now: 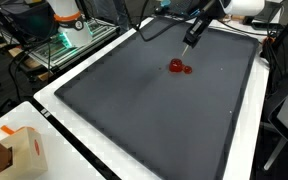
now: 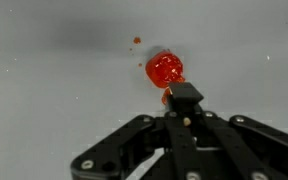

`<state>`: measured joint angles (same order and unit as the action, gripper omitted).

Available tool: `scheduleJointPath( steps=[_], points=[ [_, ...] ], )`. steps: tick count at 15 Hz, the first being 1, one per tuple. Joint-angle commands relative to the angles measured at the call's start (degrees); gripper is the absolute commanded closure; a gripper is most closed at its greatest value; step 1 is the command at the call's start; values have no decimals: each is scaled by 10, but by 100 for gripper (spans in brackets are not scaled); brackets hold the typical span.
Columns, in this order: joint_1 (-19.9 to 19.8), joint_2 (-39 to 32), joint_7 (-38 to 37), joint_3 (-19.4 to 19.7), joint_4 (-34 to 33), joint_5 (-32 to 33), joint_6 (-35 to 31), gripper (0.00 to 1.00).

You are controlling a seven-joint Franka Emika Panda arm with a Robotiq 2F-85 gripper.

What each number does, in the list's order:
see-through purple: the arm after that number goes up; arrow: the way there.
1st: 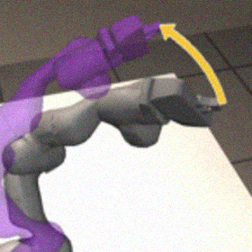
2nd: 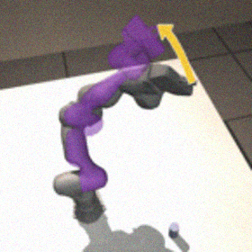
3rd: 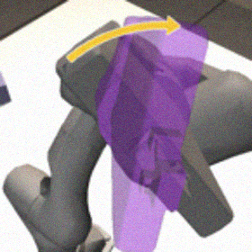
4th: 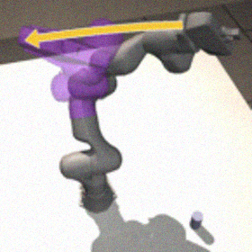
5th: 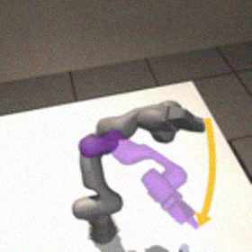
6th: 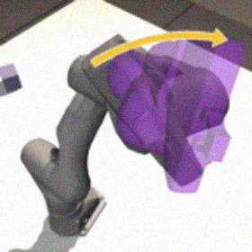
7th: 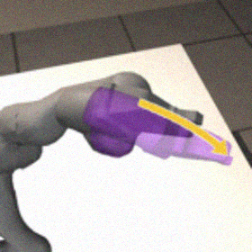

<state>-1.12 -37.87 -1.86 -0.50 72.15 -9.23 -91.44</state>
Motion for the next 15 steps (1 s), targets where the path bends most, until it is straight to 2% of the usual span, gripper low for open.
scheduleJointPath(
  steps=[1,8,15],
  points=[
    [-30,-10,44,-14,6,-36,7,97],
    [-67,-37,100,-23,4,-89,28,97],
    [-86,-63,121,-24,-4,-115,55,97]
  ],
)
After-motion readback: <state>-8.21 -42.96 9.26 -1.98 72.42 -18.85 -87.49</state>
